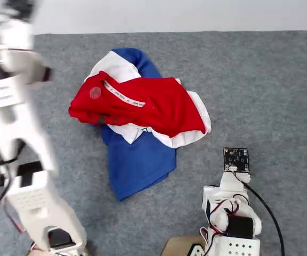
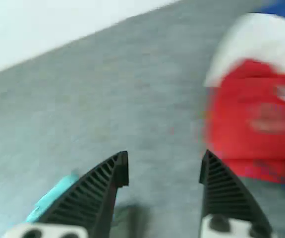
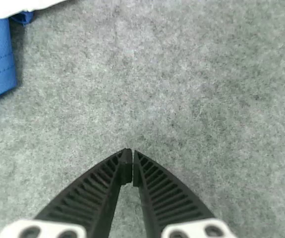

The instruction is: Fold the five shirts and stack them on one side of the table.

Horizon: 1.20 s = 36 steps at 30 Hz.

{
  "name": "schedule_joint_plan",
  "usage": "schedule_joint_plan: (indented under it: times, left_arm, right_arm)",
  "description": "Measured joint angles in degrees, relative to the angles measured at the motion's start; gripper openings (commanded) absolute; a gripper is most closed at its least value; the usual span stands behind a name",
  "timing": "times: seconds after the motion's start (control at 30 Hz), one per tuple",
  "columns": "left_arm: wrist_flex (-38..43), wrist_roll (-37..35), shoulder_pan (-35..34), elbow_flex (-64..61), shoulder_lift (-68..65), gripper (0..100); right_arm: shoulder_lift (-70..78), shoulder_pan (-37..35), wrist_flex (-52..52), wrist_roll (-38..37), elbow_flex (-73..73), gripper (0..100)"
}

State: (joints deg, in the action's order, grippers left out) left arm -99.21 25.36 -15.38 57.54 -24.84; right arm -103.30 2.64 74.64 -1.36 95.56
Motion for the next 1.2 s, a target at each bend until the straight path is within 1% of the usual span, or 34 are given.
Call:
schedule_joint_plan:
  times: [0.1,0.17,0.23,0.33,0.47,0.6,0.8,0.93,1.07,1.13,1.2]
  left_arm:
    - [0.6,0.0,8.1,-6.5,0.0,24]
    - [2.7,0.0,12.7,-11.6,0.0,24]
    - [5.7,0.0,16.8,-16.5,0.0,27]
    - [9.4,0.0,21.1,-22.2,0.0,31]
    - [12.8,0.0,24.5,-27.0,0.0,32]
    - [15.4,1.1,26.6,-31.1,-0.2,32]
    - [23.0,2.7,27.1,-38.2,-3.2,32]
    - [26.4,3.0,27.1,-38.2,-9.5,32]
    - [26.9,3.0,26.9,-35.1,-15.8,32]
    - [25.8,3.0,26.9,-31.8,-17.8,28]
    - [24.2,3.0,26.9,-29.0,-19.9,23]
  right_arm:
    - [0.0,0.0,0.0,0.0,0.0,0.9]
    - [0.0,0.0,0.0,0.0,0.0,0.9]
    - [0.0,0.0,0.0,0.0,0.0,0.9]
    - [0.0,0.0,0.0,0.0,0.0,0.9]
    - [0.0,0.0,0.0,0.0,0.0,0.9]
    - [0.0,0.0,0.0,0.0,0.0,0.9]
    - [0.0,0.0,0.0,0.0,0.0,0.9]
    - [0.0,0.0,0.0,0.0,0.0,0.9]
    - [0.0,0.0,0.0,0.0,0.0,0.9]
    - [0.0,0.0,0.0,0.0,0.0,0.9]
    - [0.0,0.0,0.0,0.0,0.0,0.9]
